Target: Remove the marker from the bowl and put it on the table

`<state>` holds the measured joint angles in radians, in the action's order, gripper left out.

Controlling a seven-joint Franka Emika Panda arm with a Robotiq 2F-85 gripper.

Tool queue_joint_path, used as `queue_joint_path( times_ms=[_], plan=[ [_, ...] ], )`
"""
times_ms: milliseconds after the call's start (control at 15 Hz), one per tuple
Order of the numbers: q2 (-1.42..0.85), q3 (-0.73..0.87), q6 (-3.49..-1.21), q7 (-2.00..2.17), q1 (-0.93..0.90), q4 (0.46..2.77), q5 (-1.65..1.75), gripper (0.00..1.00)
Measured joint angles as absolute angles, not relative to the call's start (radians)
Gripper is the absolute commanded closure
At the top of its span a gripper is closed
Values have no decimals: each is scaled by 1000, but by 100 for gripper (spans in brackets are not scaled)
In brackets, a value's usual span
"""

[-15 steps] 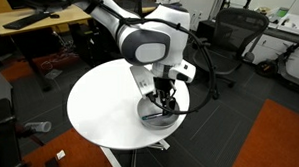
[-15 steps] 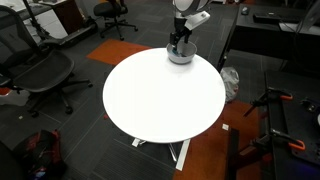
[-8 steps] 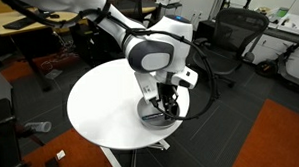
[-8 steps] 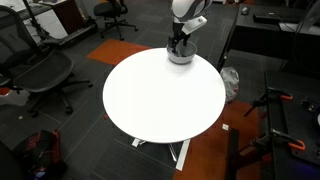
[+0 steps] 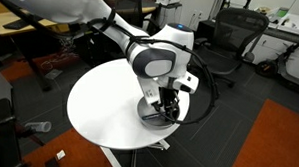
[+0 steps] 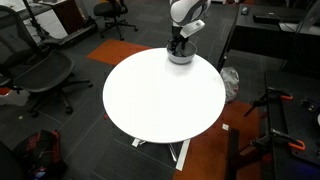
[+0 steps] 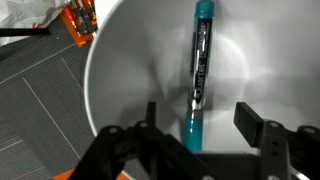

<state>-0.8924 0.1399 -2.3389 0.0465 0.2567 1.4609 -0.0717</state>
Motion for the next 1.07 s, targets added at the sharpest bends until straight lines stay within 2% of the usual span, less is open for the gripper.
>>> queue_joint_path(
  times_ms=[400, 467, 600, 1067],
  plan=[
    [-911, 140, -2339, 47, 259, 1437, -72, 97],
    [-913, 140, -2339, 47, 260, 1434, -72, 100],
    [-915, 140, -2335, 47, 261, 1429, -72, 95],
    [-891, 142, -2329, 47, 259, 1423, -69, 95]
  ],
)
